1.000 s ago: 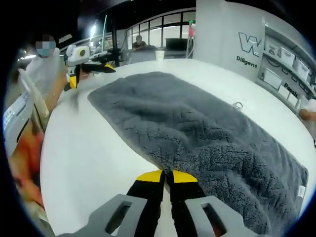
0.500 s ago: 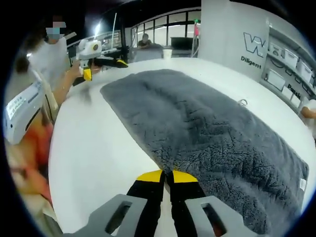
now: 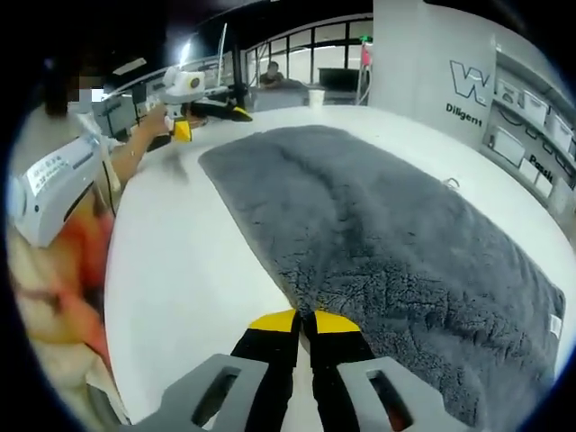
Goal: Open the folded towel by lifting each exposed corner and separating the folded layers until the towel lies flat within the target outline without major curled edges
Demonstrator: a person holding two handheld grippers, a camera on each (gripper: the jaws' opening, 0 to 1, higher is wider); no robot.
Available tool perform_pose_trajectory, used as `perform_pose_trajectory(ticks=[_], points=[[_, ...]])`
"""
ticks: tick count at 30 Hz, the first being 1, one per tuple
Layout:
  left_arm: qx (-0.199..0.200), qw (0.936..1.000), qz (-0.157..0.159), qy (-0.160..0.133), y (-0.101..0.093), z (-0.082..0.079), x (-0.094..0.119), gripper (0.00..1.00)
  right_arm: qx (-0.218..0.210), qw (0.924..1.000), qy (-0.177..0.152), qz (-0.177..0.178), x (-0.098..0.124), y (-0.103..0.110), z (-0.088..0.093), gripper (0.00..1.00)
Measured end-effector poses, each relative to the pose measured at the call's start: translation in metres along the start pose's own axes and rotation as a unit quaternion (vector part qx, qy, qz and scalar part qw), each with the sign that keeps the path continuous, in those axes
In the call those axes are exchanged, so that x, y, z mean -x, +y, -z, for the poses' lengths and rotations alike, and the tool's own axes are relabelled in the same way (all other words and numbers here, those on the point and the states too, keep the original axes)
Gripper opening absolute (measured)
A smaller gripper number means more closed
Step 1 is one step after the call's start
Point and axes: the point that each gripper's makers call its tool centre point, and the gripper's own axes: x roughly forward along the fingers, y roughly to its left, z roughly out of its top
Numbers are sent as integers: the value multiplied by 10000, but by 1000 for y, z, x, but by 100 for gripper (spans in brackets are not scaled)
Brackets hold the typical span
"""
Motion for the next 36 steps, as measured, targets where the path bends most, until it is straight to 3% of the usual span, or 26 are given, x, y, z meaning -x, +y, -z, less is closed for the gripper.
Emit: perform_pose_trajectory(ticks=[16, 25, 36], points=[[-39, 10000, -8, 15, 1, -1, 2, 100, 57, 10000, -19, 70, 7, 9, 6, 0], [-41, 10000, -25, 20, 0, -1, 2, 100, 282, 9988, -171, 360, 20, 8, 1, 4], [-18, 10000, 11, -44, -3, -4, 1, 100, -166, 9930, -506, 1058, 48, -21, 1, 43]])
